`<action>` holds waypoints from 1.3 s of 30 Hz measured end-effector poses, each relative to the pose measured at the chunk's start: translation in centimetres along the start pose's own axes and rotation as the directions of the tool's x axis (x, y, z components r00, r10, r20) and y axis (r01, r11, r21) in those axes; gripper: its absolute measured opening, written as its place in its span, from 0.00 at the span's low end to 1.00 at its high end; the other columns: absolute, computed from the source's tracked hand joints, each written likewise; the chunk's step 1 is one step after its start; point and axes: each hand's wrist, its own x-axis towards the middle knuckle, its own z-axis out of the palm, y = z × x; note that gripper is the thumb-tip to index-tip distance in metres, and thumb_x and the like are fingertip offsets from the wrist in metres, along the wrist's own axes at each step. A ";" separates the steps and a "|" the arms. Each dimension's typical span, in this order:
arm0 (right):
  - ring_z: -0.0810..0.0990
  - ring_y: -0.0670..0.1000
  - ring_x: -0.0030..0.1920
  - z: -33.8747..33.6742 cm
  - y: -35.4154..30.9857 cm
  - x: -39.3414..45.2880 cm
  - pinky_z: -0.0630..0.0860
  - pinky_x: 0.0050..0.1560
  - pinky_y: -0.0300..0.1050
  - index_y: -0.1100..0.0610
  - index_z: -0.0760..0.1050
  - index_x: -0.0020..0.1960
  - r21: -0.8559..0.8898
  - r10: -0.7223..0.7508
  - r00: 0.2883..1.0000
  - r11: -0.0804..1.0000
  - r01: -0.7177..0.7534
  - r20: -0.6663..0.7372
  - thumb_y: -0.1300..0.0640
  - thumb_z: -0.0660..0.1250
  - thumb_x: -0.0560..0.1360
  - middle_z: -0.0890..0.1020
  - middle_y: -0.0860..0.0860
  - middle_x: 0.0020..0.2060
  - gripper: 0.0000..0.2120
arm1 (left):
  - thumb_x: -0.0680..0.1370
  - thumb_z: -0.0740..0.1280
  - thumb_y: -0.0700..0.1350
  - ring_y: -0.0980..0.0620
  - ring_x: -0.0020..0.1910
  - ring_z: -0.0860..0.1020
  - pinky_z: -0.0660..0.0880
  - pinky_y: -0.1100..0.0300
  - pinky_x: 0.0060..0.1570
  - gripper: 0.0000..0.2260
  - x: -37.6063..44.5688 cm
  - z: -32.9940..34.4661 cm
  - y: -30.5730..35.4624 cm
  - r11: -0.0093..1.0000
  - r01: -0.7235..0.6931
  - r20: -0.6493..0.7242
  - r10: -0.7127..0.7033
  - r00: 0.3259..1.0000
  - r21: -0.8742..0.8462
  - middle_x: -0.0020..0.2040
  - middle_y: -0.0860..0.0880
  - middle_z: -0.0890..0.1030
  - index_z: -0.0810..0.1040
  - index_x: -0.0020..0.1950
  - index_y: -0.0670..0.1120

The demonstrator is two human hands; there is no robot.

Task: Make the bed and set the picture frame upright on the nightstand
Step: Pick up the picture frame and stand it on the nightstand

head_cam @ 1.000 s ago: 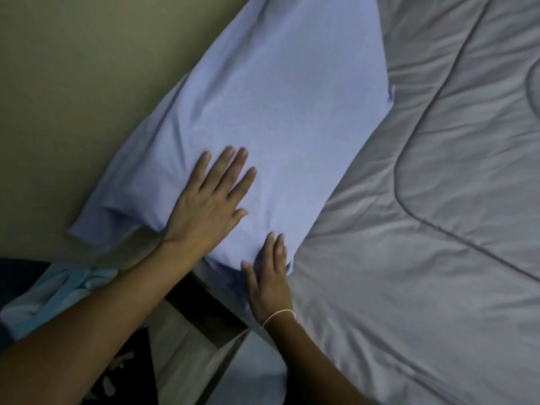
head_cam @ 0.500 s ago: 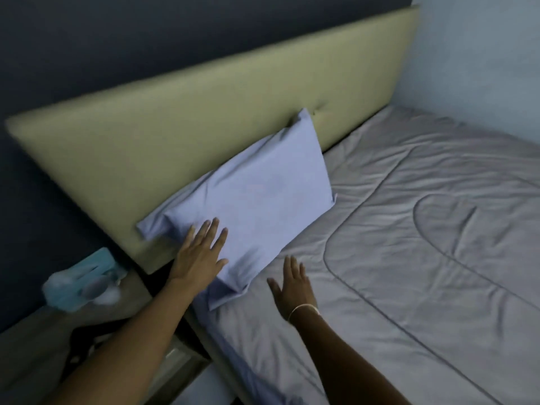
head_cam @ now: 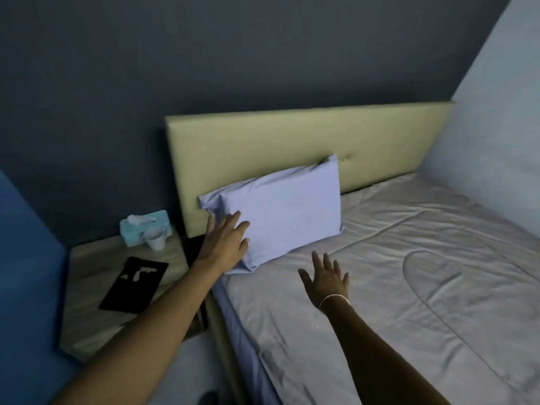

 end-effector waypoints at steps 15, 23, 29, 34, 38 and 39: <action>0.51 0.57 0.77 9.1 -15.4 0.0 0.54 0.74 0.62 0.46 0.53 0.77 -0.051 -0.331 0.898 0.932 0.360 0.289 0.41 0.56 0.79 0.52 0.51 0.78 0.29 | 0.79 0.59 0.48 0.46 0.70 0.66 0.55 0.48 0.71 0.20 -15.2 3.6 -14.1 0.827 0.560 0.168 -0.547 0.820 -0.047 0.73 0.46 0.65 0.69 0.70 0.49; 0.56 0.57 0.76 15.1 -28.5 5.7 0.57 0.74 0.57 0.49 0.58 0.76 -0.019 -0.388 0.850 0.906 0.422 0.357 0.43 0.58 0.77 0.59 0.53 0.76 0.30 | 0.79 0.58 0.49 0.44 0.68 0.68 0.61 0.49 0.67 0.21 -16.1 8.6 -27.0 0.736 0.677 0.305 -0.642 0.703 -0.008 0.74 0.46 0.64 0.66 0.72 0.49; 0.51 0.56 0.78 21.6 -34.6 7.5 0.54 0.75 0.57 0.47 0.56 0.77 0.020 -0.392 0.788 0.900 0.436 0.475 0.46 0.60 0.78 0.55 0.51 0.78 0.29 | 0.80 0.58 0.47 0.44 0.72 0.62 0.59 0.45 0.70 0.23 -15.2 14.1 -32.2 0.729 0.685 0.450 -0.605 0.657 -0.020 0.76 0.45 0.60 0.61 0.75 0.48; 0.50 0.55 0.78 28.4 -36.4 9.7 0.51 0.77 0.53 0.46 0.54 0.77 0.028 -0.348 0.712 0.907 0.420 0.609 0.45 0.59 0.78 0.55 0.51 0.78 0.30 | 0.79 0.61 0.48 0.44 0.71 0.64 0.63 0.45 0.69 0.24 -15.3 20.5 -35.5 0.686 0.726 0.534 -0.594 0.602 -0.055 0.75 0.44 0.62 0.61 0.75 0.49; 0.49 0.53 0.78 35.2 -37.5 13.3 0.50 0.77 0.53 0.45 0.52 0.77 0.015 -0.332 0.652 0.897 0.442 0.682 0.45 0.58 0.78 0.54 0.50 0.78 0.30 | 0.80 0.60 0.50 0.43 0.73 0.60 0.61 0.46 0.71 0.28 -15.3 26.6 -38.6 0.635 0.772 0.580 -0.622 0.527 -0.020 0.76 0.42 0.58 0.54 0.77 0.47; 0.48 0.54 0.78 36.5 -37.9 14.2 0.51 0.77 0.55 0.45 0.51 0.77 0.019 -0.336 0.638 0.893 0.450 0.693 0.46 0.59 0.78 0.53 0.50 0.78 0.30 | 0.80 0.60 0.51 0.42 0.74 0.59 0.61 0.45 0.71 0.29 -15.2 27.7 -39.3 0.632 0.775 0.581 -0.630 0.516 -0.004 0.77 0.42 0.57 0.53 0.77 0.47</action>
